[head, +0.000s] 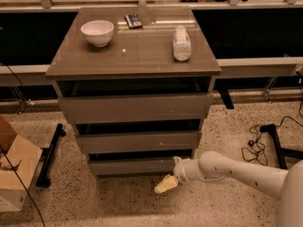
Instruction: Open bottom drawer
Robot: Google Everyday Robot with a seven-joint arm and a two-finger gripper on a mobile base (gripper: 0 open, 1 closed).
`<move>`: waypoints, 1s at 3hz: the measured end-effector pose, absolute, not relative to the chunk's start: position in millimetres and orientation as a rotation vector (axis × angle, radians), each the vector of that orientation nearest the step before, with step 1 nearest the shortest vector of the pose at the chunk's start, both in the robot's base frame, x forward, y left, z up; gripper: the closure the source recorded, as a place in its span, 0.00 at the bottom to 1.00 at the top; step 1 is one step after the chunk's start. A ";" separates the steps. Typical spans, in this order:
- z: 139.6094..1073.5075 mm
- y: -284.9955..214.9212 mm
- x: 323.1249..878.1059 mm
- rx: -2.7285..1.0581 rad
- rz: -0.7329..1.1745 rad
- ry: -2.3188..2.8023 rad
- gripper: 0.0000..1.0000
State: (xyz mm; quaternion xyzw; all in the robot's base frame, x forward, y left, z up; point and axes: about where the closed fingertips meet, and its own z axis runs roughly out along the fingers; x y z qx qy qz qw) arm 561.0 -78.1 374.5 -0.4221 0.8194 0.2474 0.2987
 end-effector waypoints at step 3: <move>292.9 -77.1 602.3 -1.148 0.507 2.164 0.00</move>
Offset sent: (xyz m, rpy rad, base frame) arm 0.0361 -0.0076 -0.0594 -0.0988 -0.1316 -0.0578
